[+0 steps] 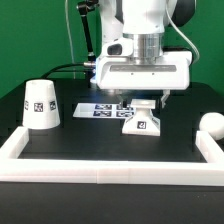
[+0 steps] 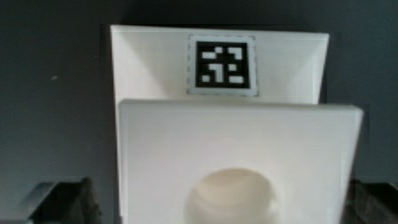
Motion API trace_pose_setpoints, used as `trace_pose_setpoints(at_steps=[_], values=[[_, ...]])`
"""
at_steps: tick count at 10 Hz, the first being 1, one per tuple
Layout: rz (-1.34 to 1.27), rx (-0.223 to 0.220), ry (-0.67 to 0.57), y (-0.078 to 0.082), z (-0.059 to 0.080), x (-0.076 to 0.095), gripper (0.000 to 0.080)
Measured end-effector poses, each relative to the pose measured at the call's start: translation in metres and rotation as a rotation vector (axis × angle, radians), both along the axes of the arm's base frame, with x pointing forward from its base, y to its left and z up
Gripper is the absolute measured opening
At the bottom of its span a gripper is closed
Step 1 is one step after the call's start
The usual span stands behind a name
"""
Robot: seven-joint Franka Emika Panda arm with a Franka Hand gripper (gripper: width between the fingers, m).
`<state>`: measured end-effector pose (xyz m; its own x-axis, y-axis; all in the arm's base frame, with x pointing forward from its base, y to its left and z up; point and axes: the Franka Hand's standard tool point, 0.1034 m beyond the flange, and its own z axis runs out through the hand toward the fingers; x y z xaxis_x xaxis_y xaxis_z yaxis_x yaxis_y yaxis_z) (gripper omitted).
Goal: Assemble lamp
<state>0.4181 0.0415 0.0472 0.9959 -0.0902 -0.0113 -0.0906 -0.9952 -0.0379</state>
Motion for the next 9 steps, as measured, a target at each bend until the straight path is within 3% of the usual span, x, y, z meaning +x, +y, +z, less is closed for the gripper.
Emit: trace_pose_setpoints(at_steps=[2,3,9], values=[[0.003,0.000,0.000,0.0002,-0.0002,0.0001,0.0668],[0.003,0.000,-0.001,0.0001,-0.0001,0.0003,0.0532],[0.004,0.000,-0.001,0.0002,-0.0002,0.0003,0.0533]])
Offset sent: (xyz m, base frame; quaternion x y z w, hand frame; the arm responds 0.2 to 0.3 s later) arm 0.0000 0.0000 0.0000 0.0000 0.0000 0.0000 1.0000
